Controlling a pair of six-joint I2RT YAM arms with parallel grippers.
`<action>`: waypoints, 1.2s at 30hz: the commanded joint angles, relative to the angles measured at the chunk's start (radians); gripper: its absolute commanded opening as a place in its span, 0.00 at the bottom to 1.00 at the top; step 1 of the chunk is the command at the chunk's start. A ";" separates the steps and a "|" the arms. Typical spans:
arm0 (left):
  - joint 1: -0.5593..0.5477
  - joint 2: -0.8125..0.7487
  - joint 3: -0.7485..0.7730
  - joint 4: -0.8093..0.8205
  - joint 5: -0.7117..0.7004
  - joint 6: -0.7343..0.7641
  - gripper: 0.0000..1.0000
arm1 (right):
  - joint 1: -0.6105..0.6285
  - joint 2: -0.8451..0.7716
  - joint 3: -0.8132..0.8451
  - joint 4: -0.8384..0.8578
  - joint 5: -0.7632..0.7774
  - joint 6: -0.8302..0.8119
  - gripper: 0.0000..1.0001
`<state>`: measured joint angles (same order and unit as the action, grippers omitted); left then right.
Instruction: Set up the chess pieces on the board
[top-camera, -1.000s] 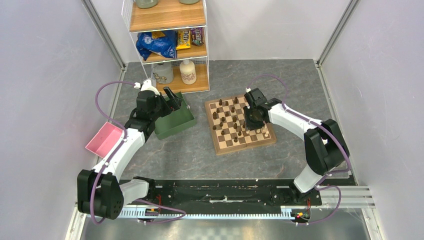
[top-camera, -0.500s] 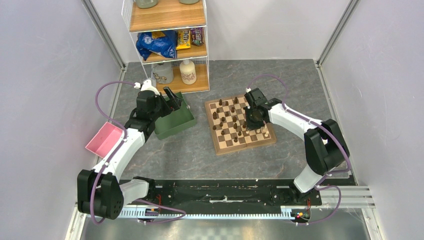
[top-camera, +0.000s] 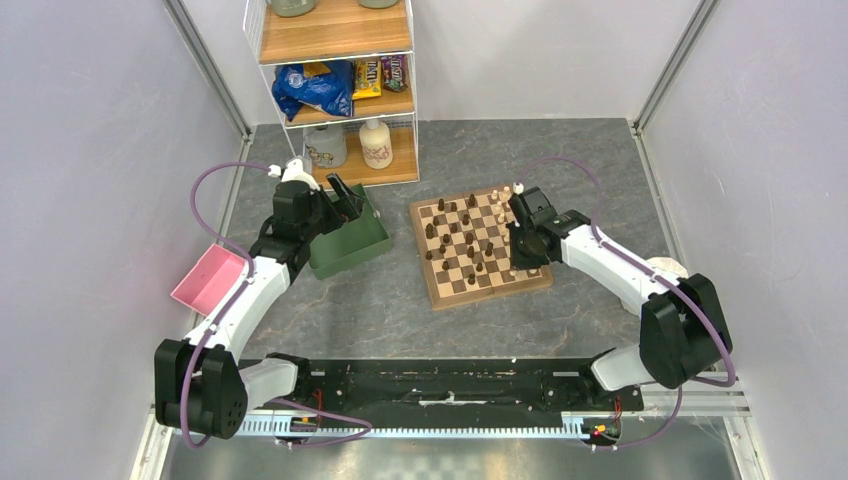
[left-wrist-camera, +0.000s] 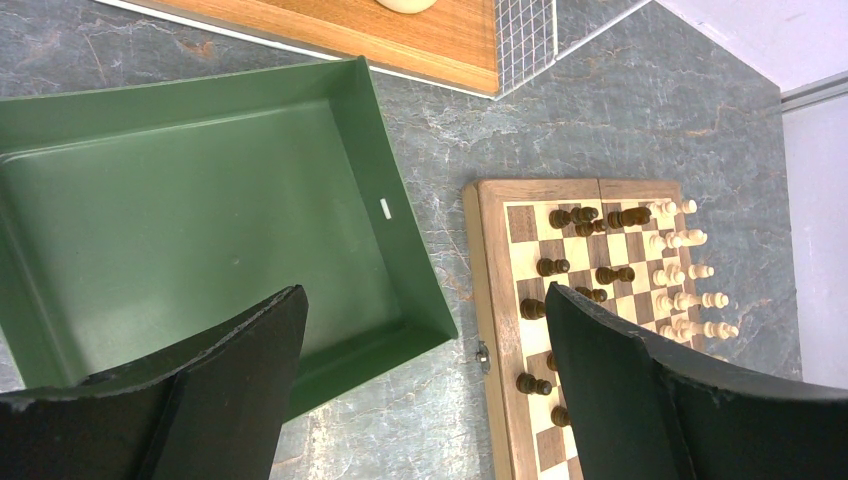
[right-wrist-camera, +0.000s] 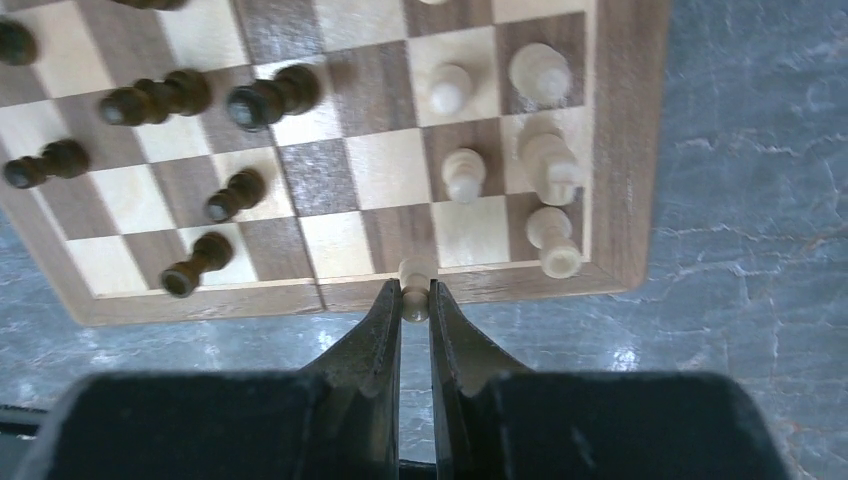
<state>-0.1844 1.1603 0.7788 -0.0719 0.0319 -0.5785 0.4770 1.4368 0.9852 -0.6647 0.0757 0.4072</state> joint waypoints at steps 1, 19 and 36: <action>0.008 -0.016 -0.003 0.043 0.006 -0.018 0.96 | -0.030 -0.023 -0.032 -0.013 0.031 0.007 0.15; 0.008 -0.014 -0.004 0.048 0.008 -0.022 0.96 | -0.060 0.037 -0.051 0.052 0.037 0.004 0.15; 0.008 -0.003 0.002 0.058 0.013 -0.025 0.96 | -0.064 0.052 -0.057 0.063 0.056 0.001 0.17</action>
<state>-0.1844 1.1603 0.7784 -0.0704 0.0326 -0.5789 0.4183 1.4761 0.9363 -0.6212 0.1108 0.4072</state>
